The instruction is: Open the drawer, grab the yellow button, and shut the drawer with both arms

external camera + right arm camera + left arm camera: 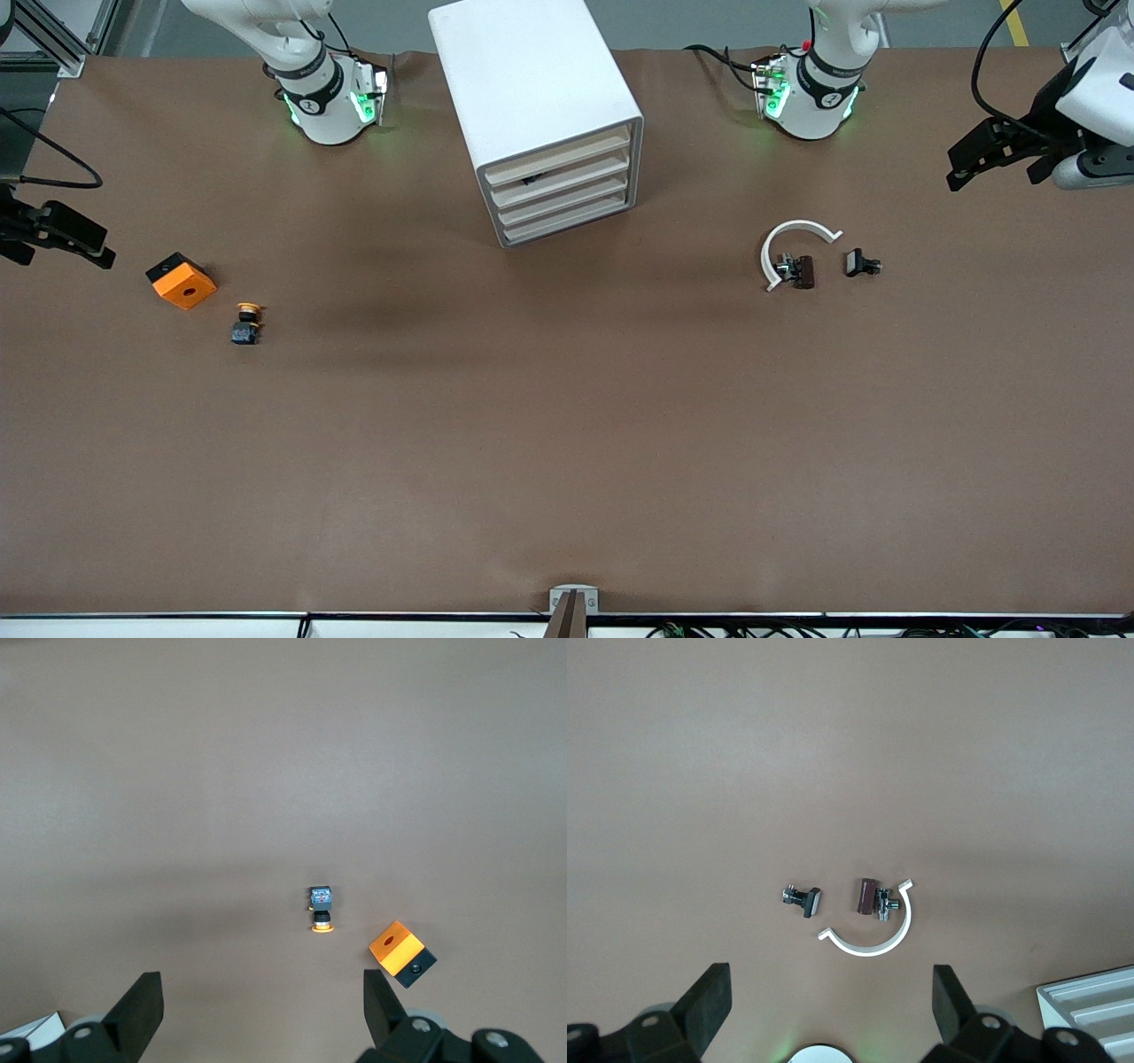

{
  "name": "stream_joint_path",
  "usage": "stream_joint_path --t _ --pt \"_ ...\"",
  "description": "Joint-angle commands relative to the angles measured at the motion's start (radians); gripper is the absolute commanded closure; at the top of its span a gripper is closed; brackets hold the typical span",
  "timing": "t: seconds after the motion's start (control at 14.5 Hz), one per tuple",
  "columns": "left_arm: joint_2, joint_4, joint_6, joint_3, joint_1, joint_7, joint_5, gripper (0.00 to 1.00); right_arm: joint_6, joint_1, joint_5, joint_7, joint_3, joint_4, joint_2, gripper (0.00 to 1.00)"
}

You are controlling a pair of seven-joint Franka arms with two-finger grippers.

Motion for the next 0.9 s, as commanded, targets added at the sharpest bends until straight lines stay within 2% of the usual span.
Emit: stream_joint_path --t 0.0,0.83 --pt "0.004 0.006 -0.011 0.001 0.001 0.009 0.007 0.00 -0.017 -0.002 0.004 0.010 0.003 0.030 0.015 0.00" --pt "0.014 0.016 -0.011 -0.003 -0.001 0.010 0.004 0.00 -0.015 -0.002 0.002 0.012 0.003 0.042 0.015 0.00"
